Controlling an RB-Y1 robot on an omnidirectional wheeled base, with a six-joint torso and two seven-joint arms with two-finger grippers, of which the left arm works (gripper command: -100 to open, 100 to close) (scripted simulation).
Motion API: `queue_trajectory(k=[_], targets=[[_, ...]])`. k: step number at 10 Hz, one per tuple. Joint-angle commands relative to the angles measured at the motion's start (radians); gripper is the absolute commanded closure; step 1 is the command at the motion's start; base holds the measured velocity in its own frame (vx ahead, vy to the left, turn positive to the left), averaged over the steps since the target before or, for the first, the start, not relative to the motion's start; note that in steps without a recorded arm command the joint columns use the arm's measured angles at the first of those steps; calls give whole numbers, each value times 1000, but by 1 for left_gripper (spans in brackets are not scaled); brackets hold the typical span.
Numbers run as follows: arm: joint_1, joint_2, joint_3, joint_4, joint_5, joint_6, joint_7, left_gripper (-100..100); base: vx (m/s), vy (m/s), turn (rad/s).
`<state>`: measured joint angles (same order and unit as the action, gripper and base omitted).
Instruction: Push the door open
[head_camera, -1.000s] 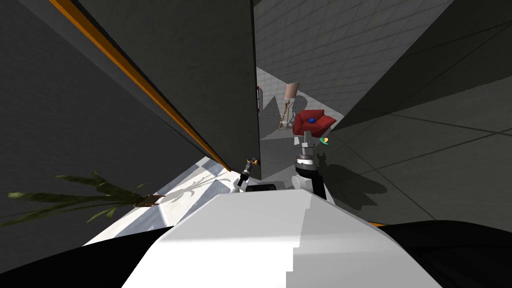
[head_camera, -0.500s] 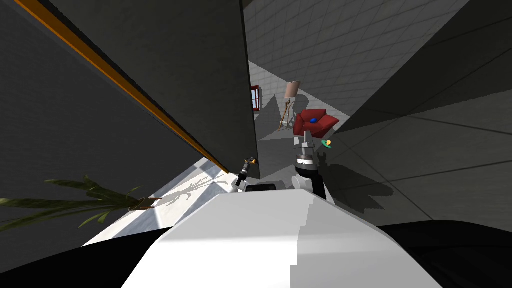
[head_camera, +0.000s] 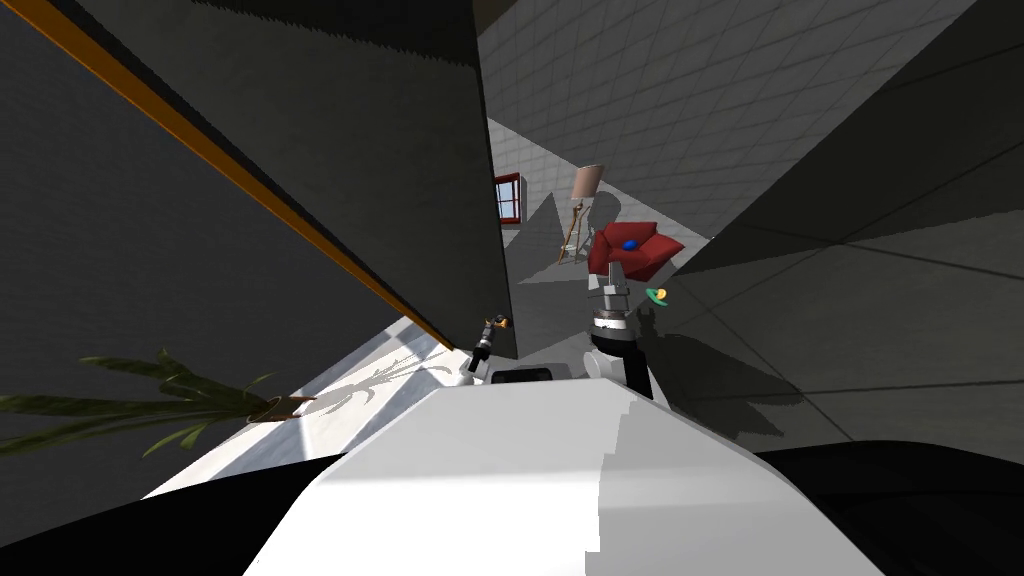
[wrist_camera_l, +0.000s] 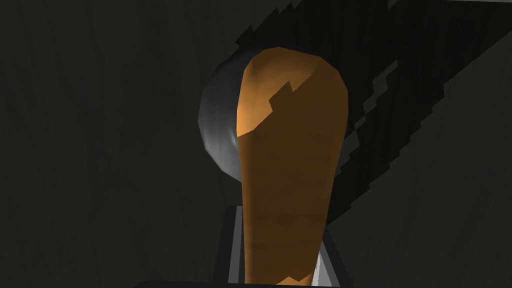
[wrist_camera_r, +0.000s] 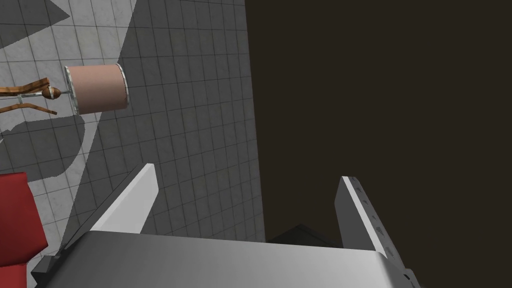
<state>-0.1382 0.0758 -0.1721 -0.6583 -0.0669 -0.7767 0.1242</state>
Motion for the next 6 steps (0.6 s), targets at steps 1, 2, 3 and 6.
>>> queue_trajectory(k=[1, 2, 3, 6], targets=[[-25, 9, 20, 28, 9, -20, -4, 100, 117, -72, 10], [-25, 9, 20, 28, 9, -20, -4, 100, 39, -12, -15], [-26, 12, 40, 31, 17, -20, -10, 100, 65, -60, -6], [-27, 14, 60, 34, 25, -21, -15, 100, 86, -99, 41]])
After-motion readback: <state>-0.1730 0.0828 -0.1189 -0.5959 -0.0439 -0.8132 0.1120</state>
